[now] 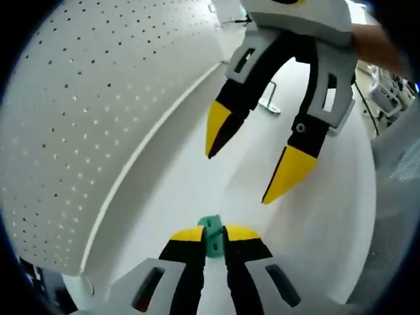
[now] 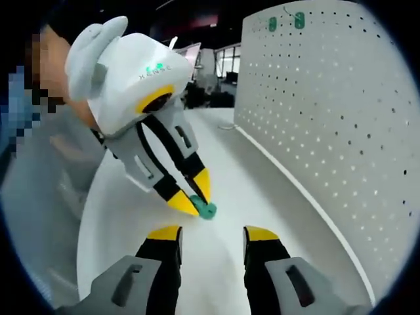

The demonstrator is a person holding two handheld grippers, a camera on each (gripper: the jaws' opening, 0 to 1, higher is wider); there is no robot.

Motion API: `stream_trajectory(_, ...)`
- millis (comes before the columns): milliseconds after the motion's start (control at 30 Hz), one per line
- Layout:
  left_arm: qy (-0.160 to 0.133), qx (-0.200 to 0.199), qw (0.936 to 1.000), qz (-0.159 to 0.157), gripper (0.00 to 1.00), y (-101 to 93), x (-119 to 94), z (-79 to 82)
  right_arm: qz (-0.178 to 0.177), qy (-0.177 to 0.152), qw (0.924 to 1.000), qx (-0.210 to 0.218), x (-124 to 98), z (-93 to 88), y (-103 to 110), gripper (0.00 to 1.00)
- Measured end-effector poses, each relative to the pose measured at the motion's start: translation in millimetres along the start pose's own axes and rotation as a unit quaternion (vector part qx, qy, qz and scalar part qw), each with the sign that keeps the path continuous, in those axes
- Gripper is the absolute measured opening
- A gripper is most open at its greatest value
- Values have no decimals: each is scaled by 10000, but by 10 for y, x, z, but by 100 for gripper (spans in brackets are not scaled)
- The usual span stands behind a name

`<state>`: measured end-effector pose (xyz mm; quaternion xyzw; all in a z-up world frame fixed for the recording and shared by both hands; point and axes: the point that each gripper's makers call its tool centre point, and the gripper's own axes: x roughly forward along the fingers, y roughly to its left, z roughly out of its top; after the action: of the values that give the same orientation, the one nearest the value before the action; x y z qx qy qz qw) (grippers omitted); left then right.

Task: Insert the hook assembly into the mounting plate slot until the hook locks in place.

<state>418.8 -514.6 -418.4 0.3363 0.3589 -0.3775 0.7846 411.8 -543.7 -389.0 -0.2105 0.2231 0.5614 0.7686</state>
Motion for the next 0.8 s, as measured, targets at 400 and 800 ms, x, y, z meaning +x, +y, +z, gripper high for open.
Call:
stream_trajectory(400, 74, 7, 10000, 15, 6, 35, 41, -26, 11, 5, 10000, 9, -3, -15, 3, 36)
stream_trajectory(800, 46, 12, 10000, 9, 4, 47, 39, -14, 17, 18, 10000, 6, 13, -14, -2, 36)
